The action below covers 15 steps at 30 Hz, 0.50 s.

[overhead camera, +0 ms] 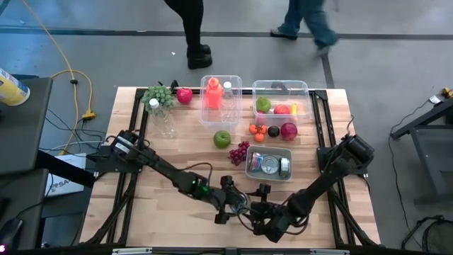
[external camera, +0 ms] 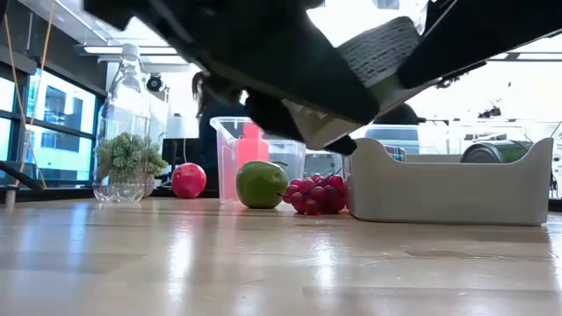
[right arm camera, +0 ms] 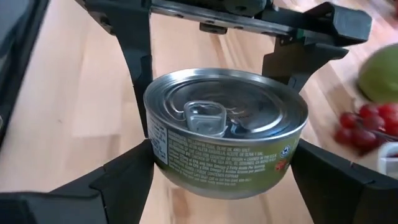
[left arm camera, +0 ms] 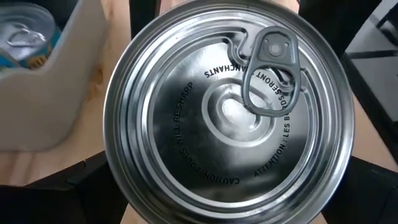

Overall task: Pick & Place Food Item
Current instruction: Put the green tuna can into the gray bin

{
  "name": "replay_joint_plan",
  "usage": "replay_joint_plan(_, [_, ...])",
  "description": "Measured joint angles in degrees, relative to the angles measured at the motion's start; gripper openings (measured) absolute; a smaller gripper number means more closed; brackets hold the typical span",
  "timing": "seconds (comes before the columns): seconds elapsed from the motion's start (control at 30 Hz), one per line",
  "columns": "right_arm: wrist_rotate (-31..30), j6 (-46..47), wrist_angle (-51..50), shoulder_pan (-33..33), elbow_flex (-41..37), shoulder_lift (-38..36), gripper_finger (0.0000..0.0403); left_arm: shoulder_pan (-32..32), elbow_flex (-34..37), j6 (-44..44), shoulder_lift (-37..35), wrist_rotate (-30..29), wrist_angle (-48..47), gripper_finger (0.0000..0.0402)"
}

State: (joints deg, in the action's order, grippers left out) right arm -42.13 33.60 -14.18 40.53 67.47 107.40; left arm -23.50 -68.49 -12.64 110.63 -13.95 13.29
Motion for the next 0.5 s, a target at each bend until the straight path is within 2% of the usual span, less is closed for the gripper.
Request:
replay_joint_plan(0.27, [-2.1,5.3,-10.1,0.0,0.1,-2.9,0.0325,3.5,-5.8,2.8,0.0,1.8,-8.6,0.0397])
replay_joint_plan(0.5, [-2.9,6.1,-17.6,-0.1,0.1,-5.9,0.0325,6.2,-7.9,6.5,0.0,2.2,-8.9,0.0397])
